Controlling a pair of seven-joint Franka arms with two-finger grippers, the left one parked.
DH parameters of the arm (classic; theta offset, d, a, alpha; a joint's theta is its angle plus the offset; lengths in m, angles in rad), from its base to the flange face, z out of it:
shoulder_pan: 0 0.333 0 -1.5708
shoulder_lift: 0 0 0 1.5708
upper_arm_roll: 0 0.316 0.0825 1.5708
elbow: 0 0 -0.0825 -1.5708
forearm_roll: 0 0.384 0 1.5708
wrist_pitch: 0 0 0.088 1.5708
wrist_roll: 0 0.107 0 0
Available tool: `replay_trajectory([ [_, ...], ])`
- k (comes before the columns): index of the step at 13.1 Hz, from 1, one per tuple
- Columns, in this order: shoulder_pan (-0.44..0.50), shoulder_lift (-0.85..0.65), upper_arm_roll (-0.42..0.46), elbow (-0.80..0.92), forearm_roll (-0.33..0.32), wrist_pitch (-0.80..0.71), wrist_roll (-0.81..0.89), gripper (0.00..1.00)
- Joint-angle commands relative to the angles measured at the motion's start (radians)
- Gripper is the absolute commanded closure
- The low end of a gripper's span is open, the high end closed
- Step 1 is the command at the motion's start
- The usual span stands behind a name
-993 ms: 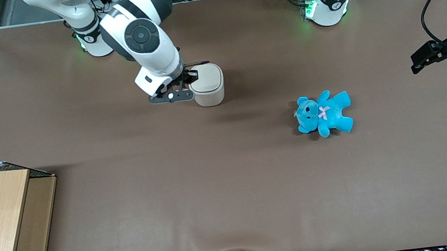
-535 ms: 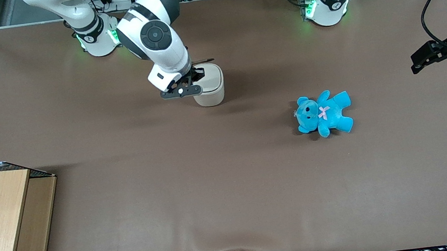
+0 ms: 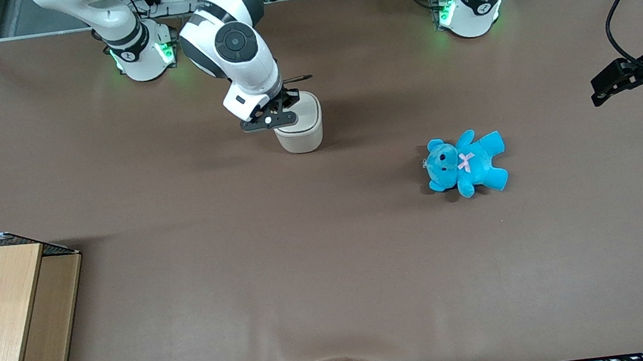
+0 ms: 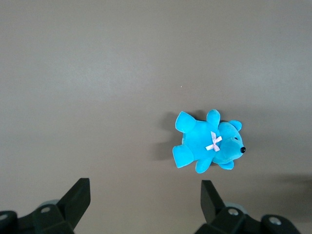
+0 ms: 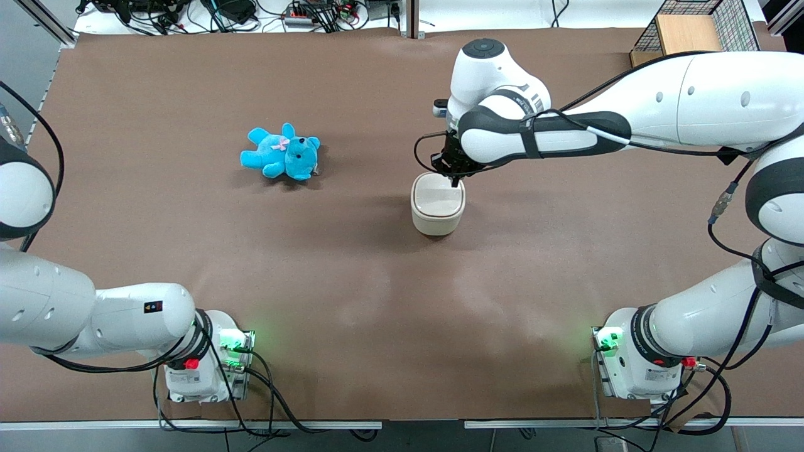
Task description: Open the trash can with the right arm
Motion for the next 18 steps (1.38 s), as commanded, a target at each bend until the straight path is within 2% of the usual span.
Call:
replay_trajectory([
  [1,0.007,-0.029,0.002,-0.04,-0.025,0.032,0.027,1.0],
  [12,0.018,0.017,0.0,-0.045,-0.06,0.078,0.052,1.0],
  [18,0.031,0.095,0.0,-0.043,-0.184,0.113,0.153,1.0],
])
